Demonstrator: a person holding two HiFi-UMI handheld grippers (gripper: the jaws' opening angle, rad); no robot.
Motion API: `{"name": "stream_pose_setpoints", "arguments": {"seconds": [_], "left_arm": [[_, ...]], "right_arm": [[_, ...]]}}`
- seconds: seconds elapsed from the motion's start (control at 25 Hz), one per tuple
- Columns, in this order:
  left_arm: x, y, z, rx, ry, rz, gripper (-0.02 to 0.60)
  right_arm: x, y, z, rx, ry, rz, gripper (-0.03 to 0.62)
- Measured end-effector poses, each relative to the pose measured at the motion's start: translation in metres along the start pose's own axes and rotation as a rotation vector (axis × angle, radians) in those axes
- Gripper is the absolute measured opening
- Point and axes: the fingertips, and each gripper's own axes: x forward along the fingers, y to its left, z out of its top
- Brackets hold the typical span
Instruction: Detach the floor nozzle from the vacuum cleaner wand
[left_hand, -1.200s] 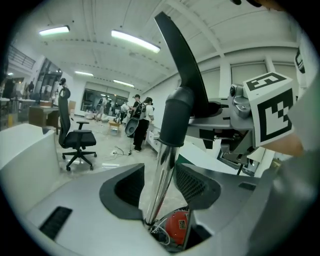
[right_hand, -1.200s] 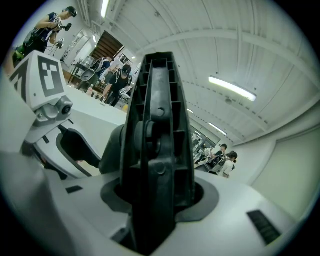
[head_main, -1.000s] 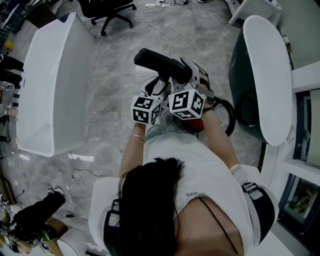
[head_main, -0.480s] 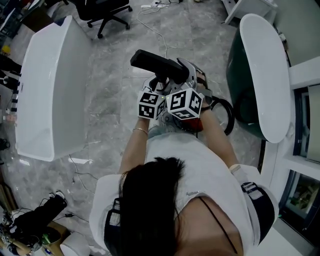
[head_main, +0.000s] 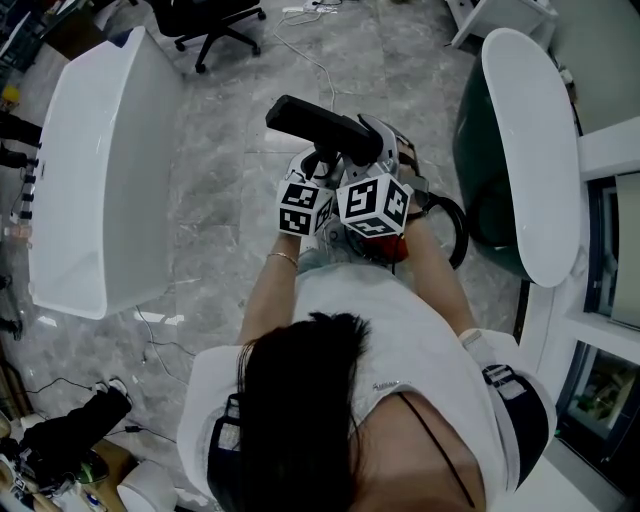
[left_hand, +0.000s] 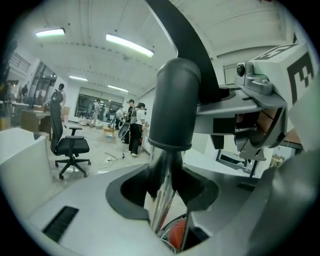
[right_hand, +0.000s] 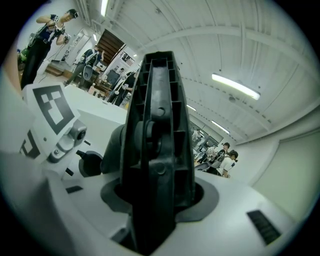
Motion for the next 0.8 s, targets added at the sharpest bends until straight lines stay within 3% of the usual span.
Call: {"name": "stream_pose_setpoints", "arguments": {"seconds": [0.8], "left_arm": [[0.006,-0.018,0.003,0.006,-0.033,-0.037,0.15]], "right_arm": [[-0.019,-0.015,-0.01,0.015,-0.006,-0.095,0.192]]}}
